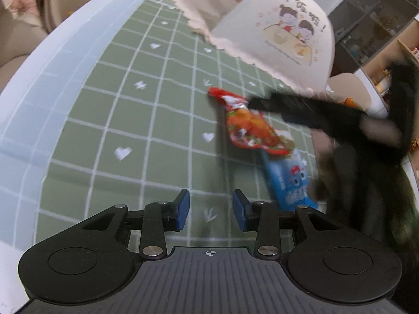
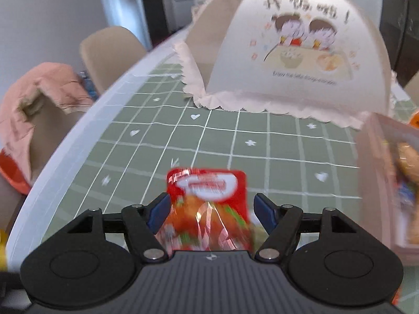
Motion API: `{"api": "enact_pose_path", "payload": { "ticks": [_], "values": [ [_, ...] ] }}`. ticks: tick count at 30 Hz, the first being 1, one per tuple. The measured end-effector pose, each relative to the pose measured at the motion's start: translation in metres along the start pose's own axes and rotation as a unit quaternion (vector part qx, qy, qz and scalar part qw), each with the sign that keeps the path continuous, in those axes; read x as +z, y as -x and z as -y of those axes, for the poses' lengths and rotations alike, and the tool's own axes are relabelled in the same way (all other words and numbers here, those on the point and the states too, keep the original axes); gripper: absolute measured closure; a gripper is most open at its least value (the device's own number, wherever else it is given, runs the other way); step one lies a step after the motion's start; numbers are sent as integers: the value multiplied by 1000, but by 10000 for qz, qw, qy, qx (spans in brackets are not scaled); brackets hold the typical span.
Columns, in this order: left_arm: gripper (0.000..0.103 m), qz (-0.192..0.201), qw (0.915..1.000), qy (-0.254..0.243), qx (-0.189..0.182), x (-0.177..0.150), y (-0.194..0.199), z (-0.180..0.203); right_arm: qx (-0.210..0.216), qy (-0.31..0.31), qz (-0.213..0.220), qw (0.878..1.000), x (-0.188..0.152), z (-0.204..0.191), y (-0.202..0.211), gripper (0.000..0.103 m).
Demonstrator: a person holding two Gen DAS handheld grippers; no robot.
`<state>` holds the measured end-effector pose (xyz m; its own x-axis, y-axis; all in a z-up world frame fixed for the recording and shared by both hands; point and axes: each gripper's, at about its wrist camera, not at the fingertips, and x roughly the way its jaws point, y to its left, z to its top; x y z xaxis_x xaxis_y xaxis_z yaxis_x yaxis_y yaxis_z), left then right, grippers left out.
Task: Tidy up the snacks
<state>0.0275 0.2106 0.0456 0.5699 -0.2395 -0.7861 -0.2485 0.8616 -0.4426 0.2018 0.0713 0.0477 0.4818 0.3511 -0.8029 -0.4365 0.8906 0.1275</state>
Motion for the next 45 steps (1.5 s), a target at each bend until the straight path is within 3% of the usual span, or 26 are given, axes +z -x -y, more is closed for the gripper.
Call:
{"api": "enact_pose_path", "payload": {
  "ticks": [2,3,5,9,11,12,13,14,17,21,24,28,31,33,38,40,42,45],
  "values": [
    [63,-47,10000,-30,74,-2,0,-1,-4,-106,-327,9994,7,-5,-26,32],
    [63,-67,9999,-68,119,-3,1,-1,-78,-128,-421,9990,9,-6,-33,25],
    [63,-78,9997,-132,177,-3,0,-1,-375,62,-547,9978,6,-14,-40,18],
    [63,-136,9997,-146,113,-4,-5,1,-312,619,-688,9952,-6,-23,-42,15],
    [63,-178,9996,-189,96,-5,-9,5,-195,841,-589,9945,-10,-23,-29,30],
    [63,-199,9995,-216,85,-6,-10,7,-80,908,-502,9946,-9,-22,-18,52],
    [63,-223,9994,-256,69,-6,-12,10,15,961,-388,9946,-9,-19,-4,56],
    [63,-249,9992,-307,50,-6,-14,13,129,1013,-268,9944,-10,-17,10,75],
    [63,-317,9984,-477,-24,-6,-19,26,312,1113,-6,9933,-17,-3,54,102],
    [63,-385,9961,-769,-198,-7,-26,46,-25,790,107,9968,-38,38,89,102],
    [63,-320,9947,-933,-298,-2,-30,59,-506,406,106,9978,-67,76,108,102],
    [63,-275,9930,-1069,-422,9,-35,72,-847,-163,138,9962,-111,117,143,101],
    [63,-407,9897,-1200,-659,9,-41,89,-1044,-615,58,9926,-141,141,158,85],
    [63,-606,9857,-1313,-866,5,-51,103,-1195,-942,23,9884,-159,153,162,67],
    [63,-1014,9751,-1597,-1154,-15,-71,136,-1364,-1439,40,9801,-184,170,160,67],
    [63,-1073,9727,-1682,-1189,-20,-75,146,-1235,-1654,154,9783,-181,173,153,62],
    [63,-1059,9707,-1800,-1189,-19,-77,154,-1177,-1772,270,9767,-176,173,145,45],
    [63,-1079,9680,-1905,-1230,-20,-73,160,-1174,-1684,219,9785,-168,163,125,46]
  ]
}}
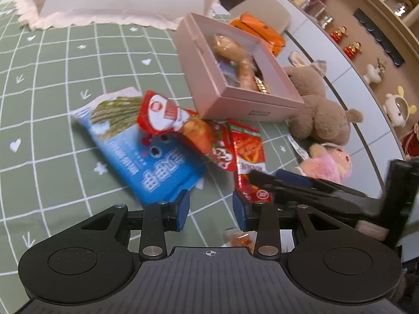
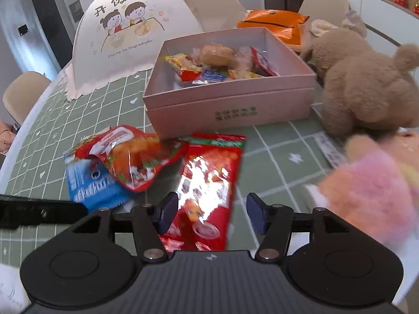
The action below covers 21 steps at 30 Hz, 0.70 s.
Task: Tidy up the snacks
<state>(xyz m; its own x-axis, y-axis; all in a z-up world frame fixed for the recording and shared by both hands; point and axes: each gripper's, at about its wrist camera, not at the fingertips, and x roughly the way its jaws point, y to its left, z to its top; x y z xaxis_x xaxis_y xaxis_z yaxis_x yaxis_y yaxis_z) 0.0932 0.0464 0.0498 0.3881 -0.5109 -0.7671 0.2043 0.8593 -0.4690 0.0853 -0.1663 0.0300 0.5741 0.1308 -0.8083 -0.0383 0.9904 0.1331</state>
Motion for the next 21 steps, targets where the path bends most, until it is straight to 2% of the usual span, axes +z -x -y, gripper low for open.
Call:
{"api": "enact_pose_path", "payload": {
  "ticks": [5,8,11,13,16,17,18,21],
  "values": [
    [63,9,9998,-220,-24,7,-3,13,592,275,-116,9978,-19,-13,12,47],
    [63,-38,9985,-537,28,12,-15,26,259,162,36,9995,-35,-2,34,47],
    [63,-213,9933,-1132,46,14,-36,51,14,-166,51,9998,-52,15,53,46],
    [62,-260,9818,-1872,184,13,-52,74,31,-444,-52,9990,-66,25,64,46],
    [62,-252,9493,-3053,713,4,-75,100,-98,-547,-50,9984,-82,32,76,46],
    [62,-347,9421,-3240,788,3,-82,103,-180,-535,-2,9984,-86,32,82,46],
    [62,-491,9373,-3344,848,3,-90,102,-261,-536,52,9982,-90,33,87,46],
    [60,-462,9303,-3517,933,5,-94,103,-371,-659,187,9970,-96,38,98,46]
  ]
}}
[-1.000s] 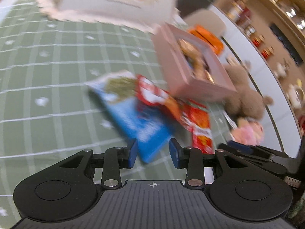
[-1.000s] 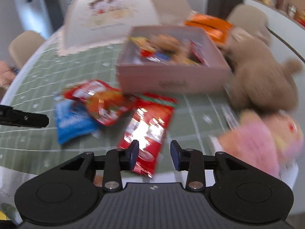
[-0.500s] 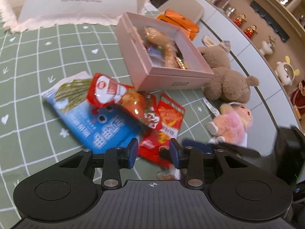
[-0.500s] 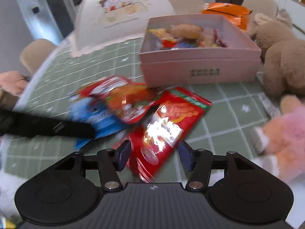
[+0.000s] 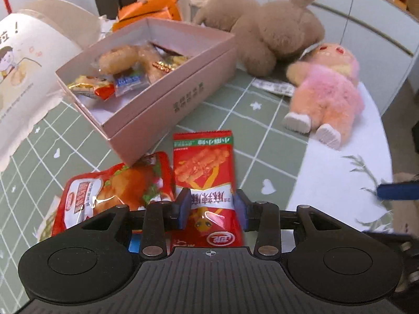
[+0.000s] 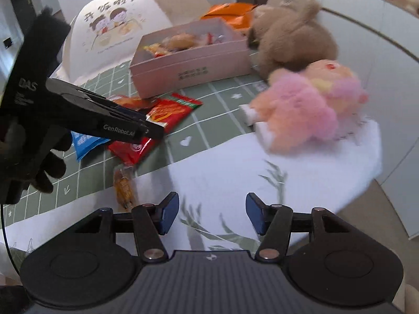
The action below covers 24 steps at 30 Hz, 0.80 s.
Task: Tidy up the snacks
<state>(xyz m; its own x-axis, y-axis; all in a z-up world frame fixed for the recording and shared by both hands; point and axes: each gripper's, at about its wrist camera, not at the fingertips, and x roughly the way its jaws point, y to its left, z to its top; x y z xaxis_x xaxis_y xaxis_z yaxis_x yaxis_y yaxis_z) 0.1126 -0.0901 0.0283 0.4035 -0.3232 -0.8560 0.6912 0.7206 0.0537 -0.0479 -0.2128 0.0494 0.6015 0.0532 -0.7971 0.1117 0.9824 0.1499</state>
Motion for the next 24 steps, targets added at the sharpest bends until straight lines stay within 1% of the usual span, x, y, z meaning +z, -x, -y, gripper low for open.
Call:
{"api": "enact_pose_path", "payload": {
  "ticks": [4,6,9,10,12,13,16,19,22,24],
  "values": [
    [56,-129,9998,150,9,10,-6,-2,83,-244,-13,9997,-5,5,1,45],
    [54,-102,9993,347,-85,12,-9,-7,113,-266,-51,9996,-7,4,-1,45],
    [54,-59,9973,729,-112,18,-13,-14,159,-249,-111,9995,-11,1,-3,45],
    [56,-34,9963,857,-51,19,-13,-17,170,-223,-134,9995,-12,-1,-4,45],
    [56,-25,9950,998,86,18,-13,-21,173,-172,-153,9996,-13,-4,-4,45],
    [53,-105,9945,1032,131,17,-14,-22,177,-138,-159,9996,-13,-5,-4,45],
    [53,-154,9910,1325,-117,6,-10,-32,210,-86,-174,9996,-12,-8,-7,45],
    [54,-206,9924,1198,-191,-7,0,-32,278,-51,-199,9994,-9,-10,-11,45],
    [55,-242,9933,1124,-138,-24,12,-33,432,60,-187,9989,-5,-18,-14,45],
    [54,-229,9928,1168,-107,-37,21,-37,527,234,-167,9982,-4,-25,-14,45]
  ]
}}
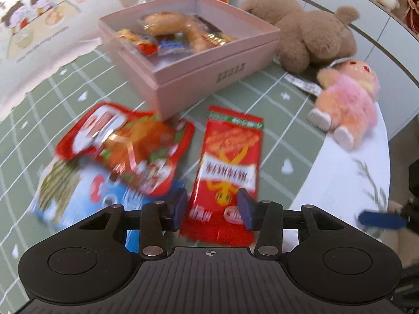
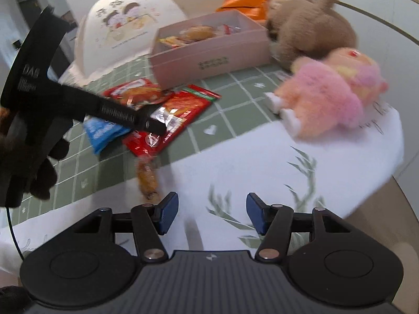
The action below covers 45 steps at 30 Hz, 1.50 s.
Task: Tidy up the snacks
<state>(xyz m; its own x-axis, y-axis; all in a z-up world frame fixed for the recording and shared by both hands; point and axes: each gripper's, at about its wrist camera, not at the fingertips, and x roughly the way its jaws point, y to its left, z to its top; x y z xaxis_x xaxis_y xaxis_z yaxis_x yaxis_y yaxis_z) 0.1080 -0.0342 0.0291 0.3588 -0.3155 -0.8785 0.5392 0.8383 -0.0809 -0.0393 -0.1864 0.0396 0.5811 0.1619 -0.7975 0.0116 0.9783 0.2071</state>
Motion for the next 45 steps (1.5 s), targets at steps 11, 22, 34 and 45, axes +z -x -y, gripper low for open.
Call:
{"api": "enact_pose_path", "payload": {
  "ticks": [11,22,34,45],
  "values": [
    [58,-334,9991,152,-192,-39,25,-20,-509,828,16,9953,14,-35,-38,44],
    [59,-310,9987,233,-342,-53,48,-19,-514,574,55,9970,23,-5,-38,38],
    [58,281,9978,-602,22,-2,19,23,-492,447,190,9976,10,-6,-9,37],
    [32,79,9916,-1292,15,-3,-5,45,-614,-24,138,9980,-8,12,3,37]
  ]
}}
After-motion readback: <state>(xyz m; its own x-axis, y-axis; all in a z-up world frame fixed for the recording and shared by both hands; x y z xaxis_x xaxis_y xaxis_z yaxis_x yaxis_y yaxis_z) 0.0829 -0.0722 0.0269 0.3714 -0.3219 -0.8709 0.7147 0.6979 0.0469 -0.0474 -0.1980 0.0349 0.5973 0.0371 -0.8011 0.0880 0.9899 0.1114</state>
